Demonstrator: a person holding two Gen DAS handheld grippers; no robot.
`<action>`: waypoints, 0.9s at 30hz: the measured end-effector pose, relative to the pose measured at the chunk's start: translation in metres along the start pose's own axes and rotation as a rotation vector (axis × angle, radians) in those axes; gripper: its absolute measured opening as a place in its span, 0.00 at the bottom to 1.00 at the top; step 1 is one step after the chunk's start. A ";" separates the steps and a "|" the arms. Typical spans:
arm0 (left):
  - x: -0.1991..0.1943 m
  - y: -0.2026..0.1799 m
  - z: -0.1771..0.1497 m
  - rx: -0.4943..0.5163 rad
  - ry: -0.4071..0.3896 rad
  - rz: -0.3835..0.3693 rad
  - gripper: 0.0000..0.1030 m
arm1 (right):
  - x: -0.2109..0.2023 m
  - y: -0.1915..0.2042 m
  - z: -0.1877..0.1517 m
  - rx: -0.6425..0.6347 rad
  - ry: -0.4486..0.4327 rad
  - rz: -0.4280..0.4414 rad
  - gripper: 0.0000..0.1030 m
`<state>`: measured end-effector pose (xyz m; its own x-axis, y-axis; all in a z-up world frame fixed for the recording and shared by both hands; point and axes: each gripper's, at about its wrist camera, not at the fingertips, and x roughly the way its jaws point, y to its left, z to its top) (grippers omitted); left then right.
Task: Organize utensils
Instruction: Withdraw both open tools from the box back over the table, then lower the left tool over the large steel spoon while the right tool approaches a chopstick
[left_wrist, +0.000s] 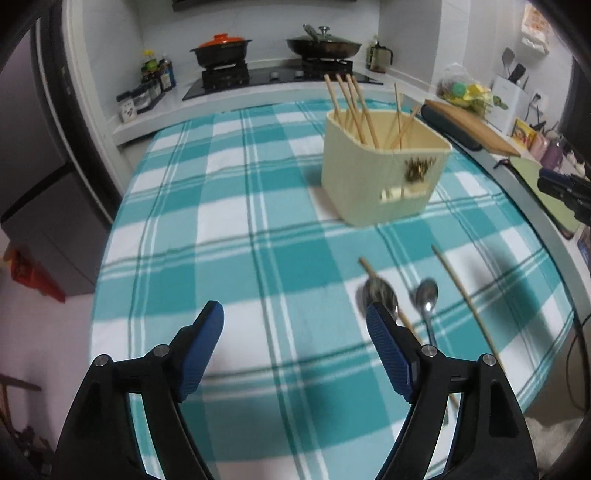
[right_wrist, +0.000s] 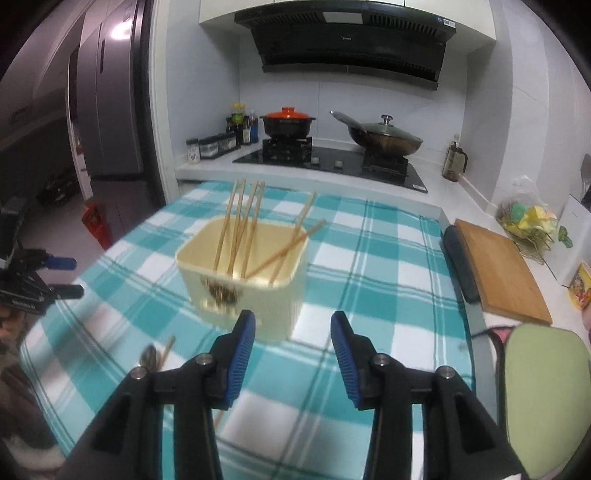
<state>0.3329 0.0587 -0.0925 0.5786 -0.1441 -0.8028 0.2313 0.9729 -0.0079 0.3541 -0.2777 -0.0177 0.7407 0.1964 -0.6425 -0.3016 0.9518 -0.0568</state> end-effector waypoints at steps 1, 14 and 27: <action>-0.001 -0.003 -0.019 -0.021 0.000 -0.003 0.79 | -0.007 0.003 -0.017 -0.007 0.017 -0.022 0.42; 0.028 -0.068 -0.077 -0.078 -0.011 -0.080 0.79 | -0.036 0.082 -0.168 0.180 0.056 0.008 0.42; 0.084 -0.087 -0.061 -0.019 0.019 0.084 0.81 | -0.041 0.086 -0.177 0.183 0.051 0.001 0.42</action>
<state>0.3139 -0.0265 -0.1961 0.5802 -0.0587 -0.8124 0.1676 0.9847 0.0485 0.1917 -0.2461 -0.1309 0.7075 0.1898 -0.6807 -0.1851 0.9794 0.0807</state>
